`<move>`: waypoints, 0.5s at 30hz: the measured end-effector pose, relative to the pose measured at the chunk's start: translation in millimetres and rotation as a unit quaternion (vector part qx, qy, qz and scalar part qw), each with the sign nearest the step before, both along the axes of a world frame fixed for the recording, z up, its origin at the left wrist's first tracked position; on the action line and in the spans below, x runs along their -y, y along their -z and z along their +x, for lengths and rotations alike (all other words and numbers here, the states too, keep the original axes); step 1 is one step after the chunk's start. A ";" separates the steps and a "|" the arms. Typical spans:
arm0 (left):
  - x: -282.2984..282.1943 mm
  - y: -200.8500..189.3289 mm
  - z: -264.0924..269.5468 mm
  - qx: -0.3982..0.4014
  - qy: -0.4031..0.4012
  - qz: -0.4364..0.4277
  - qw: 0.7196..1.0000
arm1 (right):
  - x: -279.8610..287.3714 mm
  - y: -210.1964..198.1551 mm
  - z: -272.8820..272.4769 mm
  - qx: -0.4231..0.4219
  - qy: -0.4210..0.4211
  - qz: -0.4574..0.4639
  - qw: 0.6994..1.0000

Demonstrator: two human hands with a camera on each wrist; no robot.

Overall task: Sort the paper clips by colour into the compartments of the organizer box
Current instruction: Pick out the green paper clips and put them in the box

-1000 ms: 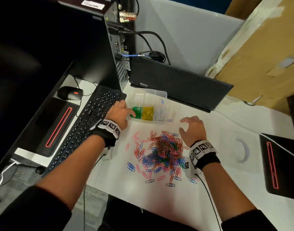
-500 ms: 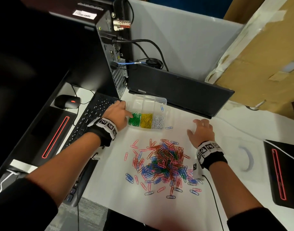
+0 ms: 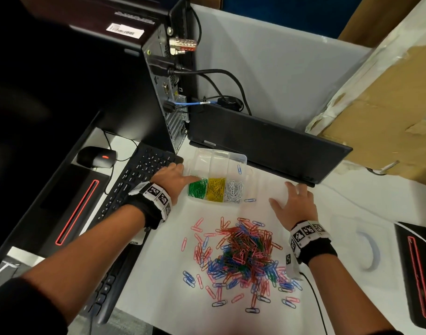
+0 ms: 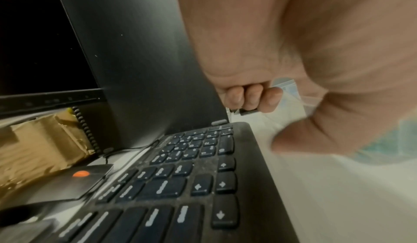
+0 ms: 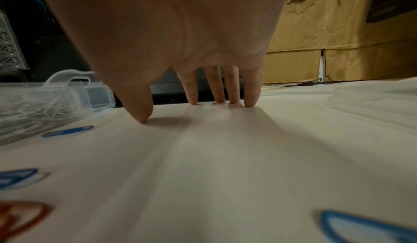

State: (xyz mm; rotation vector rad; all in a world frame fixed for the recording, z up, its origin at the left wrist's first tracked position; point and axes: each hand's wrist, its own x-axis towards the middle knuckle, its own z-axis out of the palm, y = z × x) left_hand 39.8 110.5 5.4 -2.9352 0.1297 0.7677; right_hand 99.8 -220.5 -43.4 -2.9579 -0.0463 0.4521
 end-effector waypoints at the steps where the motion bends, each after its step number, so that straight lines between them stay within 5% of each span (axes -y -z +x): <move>1: -0.4 0.3 -0.2 -0.002 0.001 -0.007 1.000 | -0.6 0.3 -0.6 0.003 0.000 -0.004 1.000; 10: -2.6 4.6 -16.3 0.036 -0.048 -0.161 0.985 | -0.8 0.9 -7.2 -0.001 -0.004 -0.010 1.000; 15: -9.6 2.7 -31.1 0.076 -0.199 -0.299 0.930 | 0.2 -2.3 -7.9 -0.017 -0.002 0.003 1.000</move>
